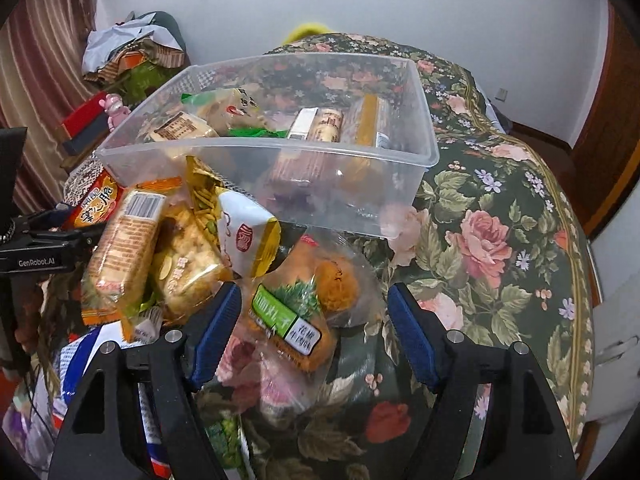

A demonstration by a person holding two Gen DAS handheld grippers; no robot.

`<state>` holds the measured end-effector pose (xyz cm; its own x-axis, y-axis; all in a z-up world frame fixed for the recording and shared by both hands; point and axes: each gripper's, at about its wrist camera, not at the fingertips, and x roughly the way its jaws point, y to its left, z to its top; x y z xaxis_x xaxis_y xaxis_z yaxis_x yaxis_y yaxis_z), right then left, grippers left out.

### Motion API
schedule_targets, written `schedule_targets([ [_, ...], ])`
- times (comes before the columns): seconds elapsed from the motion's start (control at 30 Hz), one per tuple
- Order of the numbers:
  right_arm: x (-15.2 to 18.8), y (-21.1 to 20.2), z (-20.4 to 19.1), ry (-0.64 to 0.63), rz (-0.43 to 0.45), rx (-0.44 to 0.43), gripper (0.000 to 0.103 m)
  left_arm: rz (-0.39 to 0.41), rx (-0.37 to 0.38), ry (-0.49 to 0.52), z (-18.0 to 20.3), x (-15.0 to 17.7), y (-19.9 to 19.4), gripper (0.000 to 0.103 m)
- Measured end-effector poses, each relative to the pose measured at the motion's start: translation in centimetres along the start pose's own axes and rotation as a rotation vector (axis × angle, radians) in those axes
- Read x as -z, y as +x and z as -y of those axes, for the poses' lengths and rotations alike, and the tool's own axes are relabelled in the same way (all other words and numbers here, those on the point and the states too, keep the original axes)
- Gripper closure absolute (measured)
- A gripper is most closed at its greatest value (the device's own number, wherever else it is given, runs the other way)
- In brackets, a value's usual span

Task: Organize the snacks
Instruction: 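Grasp the red chip bag with left tool while right tool grasps a pastry bag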

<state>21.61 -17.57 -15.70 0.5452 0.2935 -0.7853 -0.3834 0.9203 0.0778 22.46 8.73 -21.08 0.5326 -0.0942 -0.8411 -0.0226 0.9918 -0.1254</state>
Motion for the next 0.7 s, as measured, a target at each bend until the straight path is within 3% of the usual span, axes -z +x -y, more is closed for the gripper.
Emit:
schedule_targets([
  [0.2, -0.1, 0.7, 1.0, 0.052, -0.023, -0.049, 0.027, 0.005, -0.031, 0.018, 1.1, 0.1, 1.1, 0.000],
  [0.37, 0.4, 0.8, 1.3, 0.087, -0.027, -0.097, 0.029, 0.039, -0.021, 0.036, 1.4, 0.8, -0.1, 0.024],
  [0.5, 0.5, 0.5, 1.4, 0.104, -0.015, -0.111, 0.034, 0.044, -0.038, 0.052, 1.4, 1.5, -1.3, 0.032],
  [0.7, 1.0, -0.9, 0.7, 0.060, 0.020, -0.083, 0.050, 0.075, -0.040, 0.092, 1.7, 2.5, -3.6, 0.047],
])
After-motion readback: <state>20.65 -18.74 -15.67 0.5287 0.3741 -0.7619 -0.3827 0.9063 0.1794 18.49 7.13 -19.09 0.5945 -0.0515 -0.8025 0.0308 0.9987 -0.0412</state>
